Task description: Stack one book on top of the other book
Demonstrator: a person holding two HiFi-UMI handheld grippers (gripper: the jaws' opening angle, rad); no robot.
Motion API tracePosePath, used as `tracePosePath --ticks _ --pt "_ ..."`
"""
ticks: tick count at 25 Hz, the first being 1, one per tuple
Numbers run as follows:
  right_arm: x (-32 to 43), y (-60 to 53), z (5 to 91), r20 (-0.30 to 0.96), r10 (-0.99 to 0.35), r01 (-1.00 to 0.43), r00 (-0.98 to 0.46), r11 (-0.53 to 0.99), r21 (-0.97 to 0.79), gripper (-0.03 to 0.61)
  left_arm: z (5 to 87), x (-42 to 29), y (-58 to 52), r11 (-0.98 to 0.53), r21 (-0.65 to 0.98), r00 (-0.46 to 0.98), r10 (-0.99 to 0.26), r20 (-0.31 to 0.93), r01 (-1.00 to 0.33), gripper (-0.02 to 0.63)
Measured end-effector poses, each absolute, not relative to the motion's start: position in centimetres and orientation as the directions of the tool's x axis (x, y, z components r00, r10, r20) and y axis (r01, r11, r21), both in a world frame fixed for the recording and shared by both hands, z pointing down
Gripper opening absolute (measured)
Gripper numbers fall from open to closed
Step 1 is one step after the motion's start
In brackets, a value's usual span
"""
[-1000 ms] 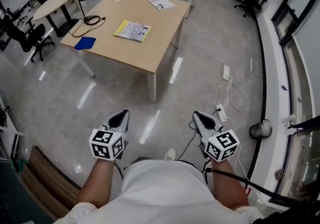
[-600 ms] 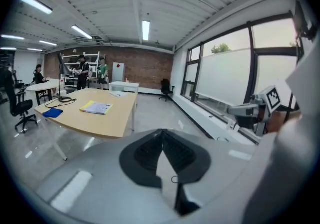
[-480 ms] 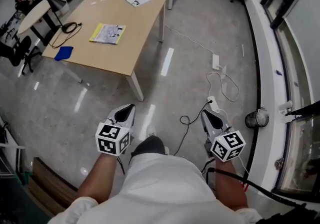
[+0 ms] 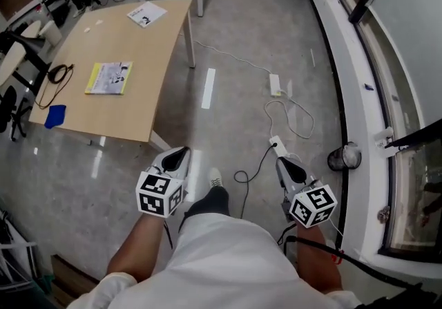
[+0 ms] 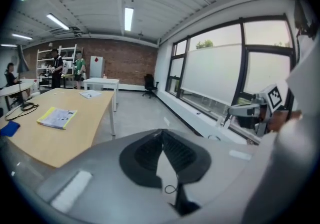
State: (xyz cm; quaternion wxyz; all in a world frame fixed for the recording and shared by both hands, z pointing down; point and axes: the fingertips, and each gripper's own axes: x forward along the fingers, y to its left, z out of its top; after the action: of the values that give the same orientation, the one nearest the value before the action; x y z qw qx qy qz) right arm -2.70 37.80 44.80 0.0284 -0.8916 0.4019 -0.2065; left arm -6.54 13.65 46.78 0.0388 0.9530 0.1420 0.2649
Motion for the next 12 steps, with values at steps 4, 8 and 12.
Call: tracePosePath --ticks 4,8,12 --pt "2.8 38.6 44.6 0.368 -0.685 -0.663 0.629 -0.719 -0.206 0.002 46.4 0.4 13.9 -0.942 0.155 0.817 0.336 0.469 0.298 0.006" --pt "8.8 38.1 43.5 0.388 -0.659 -0.654 0.644 -0.738 -0.169 0.002 45.3 7.5 13.1 -0.930 0.166 0.824 0.368 0.431 0.329 0.006" --pt "14.8 35.7 41.9 0.380 -0.664 -0.670 0.644 -0.729 -0.140 0.002 44.0 13.8 10.7 -0.934 0.160 0.844 0.357 0.400 0.320 0.006"
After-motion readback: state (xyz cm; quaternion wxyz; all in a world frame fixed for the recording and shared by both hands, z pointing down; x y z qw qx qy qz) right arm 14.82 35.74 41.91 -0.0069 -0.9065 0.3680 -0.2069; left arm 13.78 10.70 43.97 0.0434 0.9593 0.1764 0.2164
